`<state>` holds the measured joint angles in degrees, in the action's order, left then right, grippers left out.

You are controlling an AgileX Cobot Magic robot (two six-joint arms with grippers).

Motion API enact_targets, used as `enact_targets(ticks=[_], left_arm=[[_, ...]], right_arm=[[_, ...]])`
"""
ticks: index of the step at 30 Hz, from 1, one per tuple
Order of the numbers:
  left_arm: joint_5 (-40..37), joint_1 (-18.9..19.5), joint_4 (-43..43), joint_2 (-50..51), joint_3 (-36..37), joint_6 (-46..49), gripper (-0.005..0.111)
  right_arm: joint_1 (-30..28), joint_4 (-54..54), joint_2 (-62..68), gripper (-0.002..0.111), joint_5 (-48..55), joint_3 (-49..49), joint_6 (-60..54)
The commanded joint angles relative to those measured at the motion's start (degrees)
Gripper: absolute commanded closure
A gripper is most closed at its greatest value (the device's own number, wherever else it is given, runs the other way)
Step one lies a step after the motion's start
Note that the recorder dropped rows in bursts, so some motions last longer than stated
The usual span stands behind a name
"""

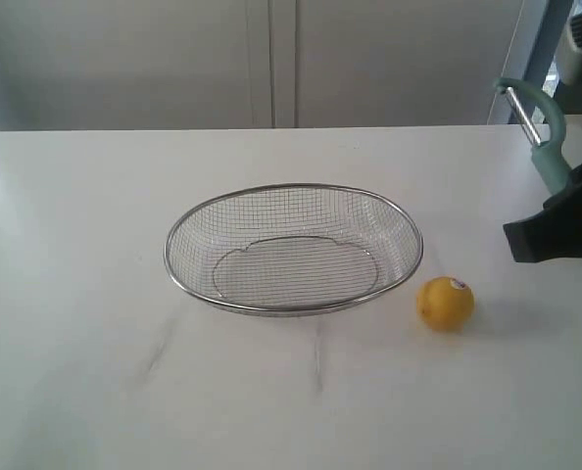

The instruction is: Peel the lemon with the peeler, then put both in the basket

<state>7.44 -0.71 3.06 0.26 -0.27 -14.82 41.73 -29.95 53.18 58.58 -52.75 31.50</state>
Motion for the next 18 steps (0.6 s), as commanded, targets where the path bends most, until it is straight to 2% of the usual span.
enact_targets(ticks=[1,2,3,5,9,11,14,18], left_arm=[[13.7,-0.3,-0.1,-0.3,0.3,-11.3,0.107],[17.5,-0.3,-0.1,-0.3,0.3,-12.0,0.107],[26.2,-0.3,-0.1,-0.3,0.3,-12.1,0.107],[33.2,-0.3,-0.1,-0.3,0.3,-12.1,0.107],[29.8,-0.3,-1.3,3.6,-6.1,-12.2,0.107],[30.5,-0.3,-5.4,7.6,-9.9,-12.4,0.107],[33.4,-0.3,-19.8,15.5,-16.8,-18.9,0.107],[37.8,-0.3,-33.6,22.9,-22.0,-24.7,0.107]], right_arm=[[-0.4,-1.4,-0.4,0.108,0.6,0.2,0.3],[-0.4,-1.7,-0.4,0.108,0.8,0.2,0.3],[-0.4,-2.0,-0.4,0.108,1.1,0.2,0.3],[-0.4,-2.0,-0.4,0.108,1.1,0.2,0.3],[-0.4,-2.0,-0.4,0.108,1.1,0.2,0.3],[-0.4,-2.0,-0.4,0.108,1.2,0.2,0.3],[-0.4,-2.0,-0.4,0.108,1.6,0.2,0.3],[-0.4,-2.0,-0.4,0.108,2.0,0.2,0.3]])
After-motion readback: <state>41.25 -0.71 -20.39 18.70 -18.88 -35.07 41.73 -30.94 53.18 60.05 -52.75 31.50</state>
